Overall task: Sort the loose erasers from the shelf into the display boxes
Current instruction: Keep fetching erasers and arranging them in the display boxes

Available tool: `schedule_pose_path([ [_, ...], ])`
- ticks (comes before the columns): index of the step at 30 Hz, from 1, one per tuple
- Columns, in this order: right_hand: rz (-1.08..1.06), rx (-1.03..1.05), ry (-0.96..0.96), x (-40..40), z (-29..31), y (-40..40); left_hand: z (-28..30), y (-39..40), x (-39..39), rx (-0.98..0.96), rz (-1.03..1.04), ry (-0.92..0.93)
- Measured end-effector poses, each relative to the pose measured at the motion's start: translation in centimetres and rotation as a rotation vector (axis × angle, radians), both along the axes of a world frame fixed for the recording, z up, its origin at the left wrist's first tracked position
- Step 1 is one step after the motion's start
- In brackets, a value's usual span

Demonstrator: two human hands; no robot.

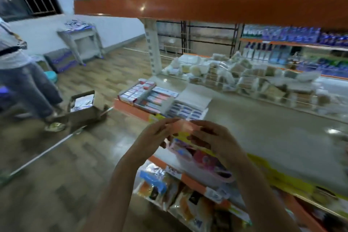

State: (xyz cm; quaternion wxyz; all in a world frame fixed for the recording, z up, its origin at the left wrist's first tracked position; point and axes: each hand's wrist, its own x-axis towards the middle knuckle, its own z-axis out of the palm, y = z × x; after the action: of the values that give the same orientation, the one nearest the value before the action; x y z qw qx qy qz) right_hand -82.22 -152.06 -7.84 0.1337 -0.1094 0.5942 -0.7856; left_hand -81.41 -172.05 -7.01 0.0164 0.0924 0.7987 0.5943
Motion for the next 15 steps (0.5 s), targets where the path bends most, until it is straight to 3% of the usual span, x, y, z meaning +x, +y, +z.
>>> schedule_pose_path([
  [6,-0.005,0.264,0.153,-3.8,-0.6,-6.5,-1.3,-6.2,-3.1,-0.109,0.029,0.053],
  [15,-0.139,0.788,0.543,-12.6,1.1,-14.8,-0.9,-14.7,-13.6,-0.195,-0.013,0.073],
])
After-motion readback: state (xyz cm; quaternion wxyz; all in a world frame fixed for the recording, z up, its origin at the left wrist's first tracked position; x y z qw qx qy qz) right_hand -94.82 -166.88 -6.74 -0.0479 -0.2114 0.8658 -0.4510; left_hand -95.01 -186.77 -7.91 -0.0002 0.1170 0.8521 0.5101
